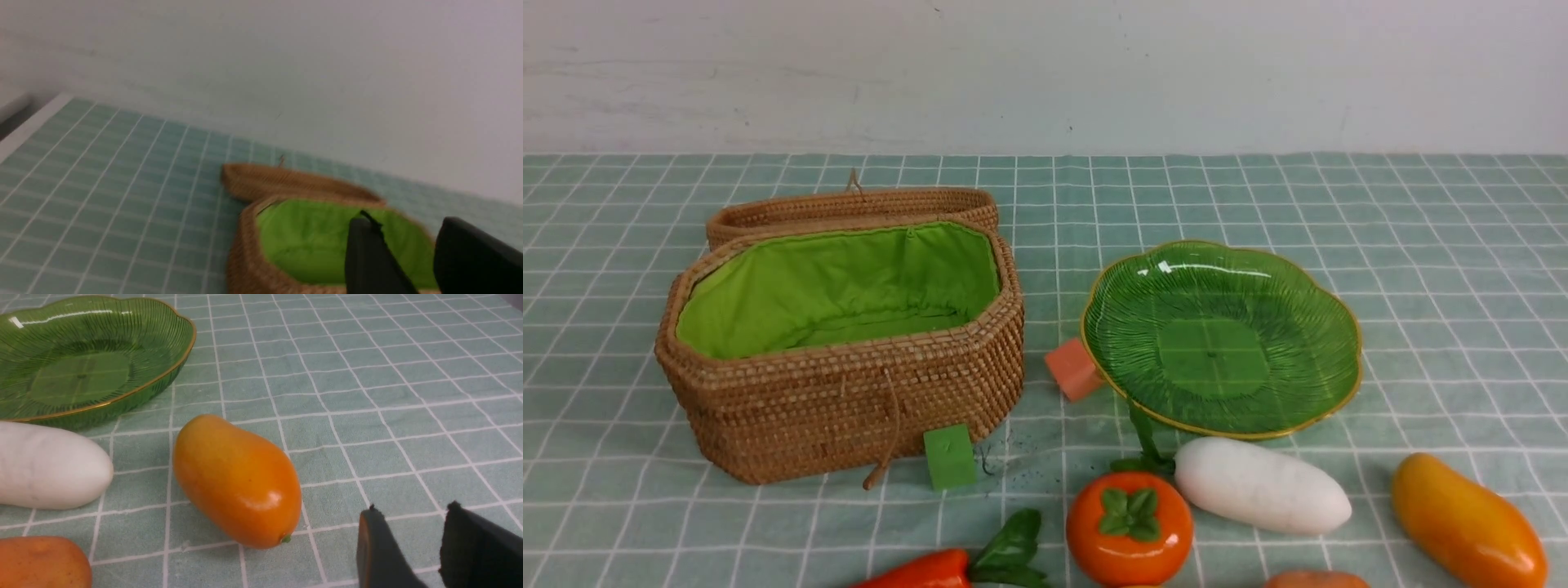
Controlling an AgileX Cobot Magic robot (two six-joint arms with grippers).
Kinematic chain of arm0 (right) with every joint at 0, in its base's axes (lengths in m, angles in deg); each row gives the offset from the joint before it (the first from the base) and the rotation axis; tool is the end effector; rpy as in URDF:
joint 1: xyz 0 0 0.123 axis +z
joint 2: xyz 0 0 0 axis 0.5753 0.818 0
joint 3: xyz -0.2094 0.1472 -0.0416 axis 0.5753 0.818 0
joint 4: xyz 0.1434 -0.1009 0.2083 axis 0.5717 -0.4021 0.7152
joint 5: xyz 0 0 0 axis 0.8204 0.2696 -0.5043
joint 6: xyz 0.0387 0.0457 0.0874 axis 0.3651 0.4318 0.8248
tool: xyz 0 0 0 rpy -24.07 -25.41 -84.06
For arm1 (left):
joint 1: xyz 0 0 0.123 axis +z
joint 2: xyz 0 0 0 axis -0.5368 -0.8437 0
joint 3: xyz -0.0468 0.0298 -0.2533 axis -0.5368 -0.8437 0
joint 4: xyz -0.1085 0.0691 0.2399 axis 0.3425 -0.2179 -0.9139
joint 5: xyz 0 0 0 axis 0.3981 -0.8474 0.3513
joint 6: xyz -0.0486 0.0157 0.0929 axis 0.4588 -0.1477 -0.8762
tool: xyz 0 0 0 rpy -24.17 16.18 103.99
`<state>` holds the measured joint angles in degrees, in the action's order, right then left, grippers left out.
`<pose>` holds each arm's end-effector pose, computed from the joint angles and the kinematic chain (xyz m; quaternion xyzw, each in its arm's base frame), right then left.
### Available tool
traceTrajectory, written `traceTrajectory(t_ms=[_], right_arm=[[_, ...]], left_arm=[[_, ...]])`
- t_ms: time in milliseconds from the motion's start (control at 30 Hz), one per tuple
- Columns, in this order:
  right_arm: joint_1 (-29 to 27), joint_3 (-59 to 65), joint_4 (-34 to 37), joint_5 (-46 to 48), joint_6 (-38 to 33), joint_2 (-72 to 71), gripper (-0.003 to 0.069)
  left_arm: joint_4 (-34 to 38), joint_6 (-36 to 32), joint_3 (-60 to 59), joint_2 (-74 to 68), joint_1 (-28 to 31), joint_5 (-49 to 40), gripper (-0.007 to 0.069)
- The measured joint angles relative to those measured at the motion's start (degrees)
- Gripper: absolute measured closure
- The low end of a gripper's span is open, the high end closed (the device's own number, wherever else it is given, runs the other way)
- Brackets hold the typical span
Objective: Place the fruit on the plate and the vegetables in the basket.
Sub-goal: Use the left arm to grab an eggplant and put it into the left basket
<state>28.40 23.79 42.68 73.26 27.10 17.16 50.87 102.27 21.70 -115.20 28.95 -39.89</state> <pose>0.1122 -0.0158 0.1698 0.0637 0.8023 -0.0366 0.5924 0.1457 0.0000 0.3745 -0.1103 0.7637 -0.0763 0.6315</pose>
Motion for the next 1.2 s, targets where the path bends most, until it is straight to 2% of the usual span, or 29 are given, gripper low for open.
traceTrajectory(t_ms=[100,200,267,300,367,433,533,567,633,700,833,933,1033,1200], right_arm=[[0.0,0.0,0.0,0.0,0.0,0.0,0.0417],[0.0,0.0,0.0,0.0,0.0,0.0,0.0417],[0.0,0.0,0.0,0.0,0.0,0.0,0.0417],[0.0,0.0,0.0,0.0,0.0,0.0,0.0417],[0.0,0.0,0.0,0.0,0.0,0.0,0.0417],[0.0,0.0,0.0,0.0,0.0,0.0,0.0417],[0.0,0.0,0.0,0.0,0.0,0.0,0.0417],[0.0,0.0,0.0,0.0,0.0,0.0,0.0417],[0.0,0.0,0.0,0.0,0.0,0.0,0.0417],[0.0,0.0,0.0,0.0,0.0,0.0,0.0417],[0.0,0.0,0.0,0.0,0.0,0.0,0.0417],[0.0,0.0,0.0,0.0,0.0,0.0,0.0417],[0.0,0.0,0.0,0.0,0.0,0.0,0.0417],[0.0,0.0,0.0,0.0,0.0,0.0,0.0417]], left_arm=[[-0.07,-0.72,0.11,-7.77,0.0,-3.58,0.0386],[2.33,-5.96,0.11,-13.24,-1.0,-7.94,0.0386],[5.51,-14.27,0.11,-17.86,-5.65,-10.49,0.0386],[5.8,-14.91,0.11,-18.15,-6.15,-10.78,0.0386],[8.62,-22.38,0.11,-21.03,-12.92,-11.89,0.0386],[9.54,-26.98,0.18,-23.73,-19.25,-13.7,0.0384],[9.05,-30.14,0.18,-28.7,-26.62,-15.56,0.0359],[8.7,-30.26,0.18,-29.39,-27.05,-15.64,0.0356],[7.36,-30.45,0.18,-33.65,-31.43,-15.35,0.0302],[6.75,-30.14,0.18,-35.8,-33.06,-14.73,0.0255],[5.22,-30.99,0.21,-42.64,-34.49,-13.6,0.0106],[4.62,-33.85,0.35,-46.32,-34.49,-13.07,0.0047],[4.62,-36.66,0.47,-51.09,-34.49,-12.62,0.0029],[4.73,-37.25,0.58,-57.74,-34.49,-12.12,0.0062]])
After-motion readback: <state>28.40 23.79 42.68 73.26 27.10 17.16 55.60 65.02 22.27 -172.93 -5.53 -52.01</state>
